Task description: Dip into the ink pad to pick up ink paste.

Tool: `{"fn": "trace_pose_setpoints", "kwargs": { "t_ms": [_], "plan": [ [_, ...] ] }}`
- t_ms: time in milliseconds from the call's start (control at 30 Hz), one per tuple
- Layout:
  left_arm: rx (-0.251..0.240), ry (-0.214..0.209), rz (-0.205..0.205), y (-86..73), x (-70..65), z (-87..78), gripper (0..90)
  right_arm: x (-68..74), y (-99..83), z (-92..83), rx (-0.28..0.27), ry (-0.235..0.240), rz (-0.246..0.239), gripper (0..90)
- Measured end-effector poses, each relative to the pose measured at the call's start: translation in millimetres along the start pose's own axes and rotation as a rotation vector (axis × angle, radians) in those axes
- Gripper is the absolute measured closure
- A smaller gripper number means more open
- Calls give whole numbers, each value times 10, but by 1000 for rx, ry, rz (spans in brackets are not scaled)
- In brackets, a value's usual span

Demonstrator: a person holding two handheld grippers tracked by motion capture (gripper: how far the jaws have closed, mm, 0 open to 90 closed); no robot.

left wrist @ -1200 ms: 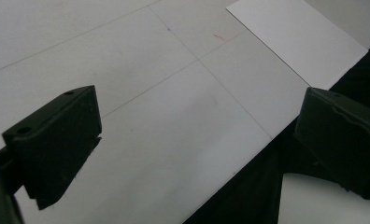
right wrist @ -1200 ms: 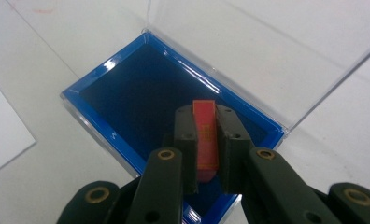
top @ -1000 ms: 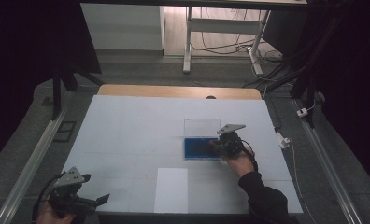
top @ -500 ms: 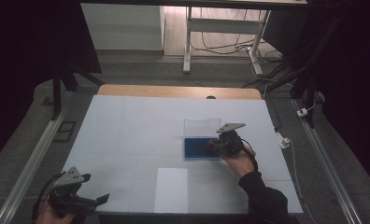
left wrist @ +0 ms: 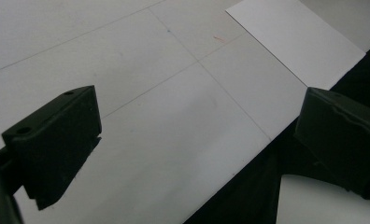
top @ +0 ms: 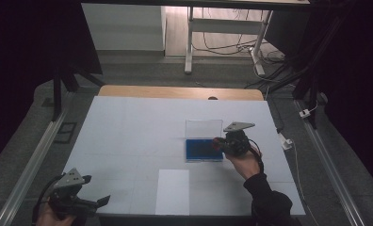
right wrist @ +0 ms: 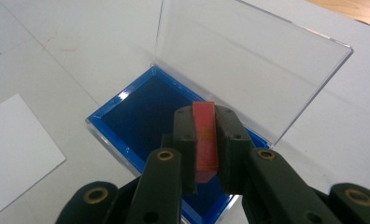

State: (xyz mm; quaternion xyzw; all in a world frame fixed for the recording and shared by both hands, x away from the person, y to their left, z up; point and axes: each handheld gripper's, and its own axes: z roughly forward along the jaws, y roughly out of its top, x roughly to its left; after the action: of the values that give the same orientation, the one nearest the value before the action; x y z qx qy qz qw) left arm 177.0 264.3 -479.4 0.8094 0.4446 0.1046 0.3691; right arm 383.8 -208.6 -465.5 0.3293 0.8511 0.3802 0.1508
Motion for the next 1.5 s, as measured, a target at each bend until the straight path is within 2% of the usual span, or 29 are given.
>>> {"fn": "trace_pose_setpoints", "kwargs": {
  "t_ms": [567,1500],
  "plan": [
    [-4,-1,-1,-2,2,-3,5,98,-4,-54,12,42,-5,799],
    [-7,-2,-2,-3,2,-4,4,440,-4,-156,6,135,-49,798]
  ]
}}
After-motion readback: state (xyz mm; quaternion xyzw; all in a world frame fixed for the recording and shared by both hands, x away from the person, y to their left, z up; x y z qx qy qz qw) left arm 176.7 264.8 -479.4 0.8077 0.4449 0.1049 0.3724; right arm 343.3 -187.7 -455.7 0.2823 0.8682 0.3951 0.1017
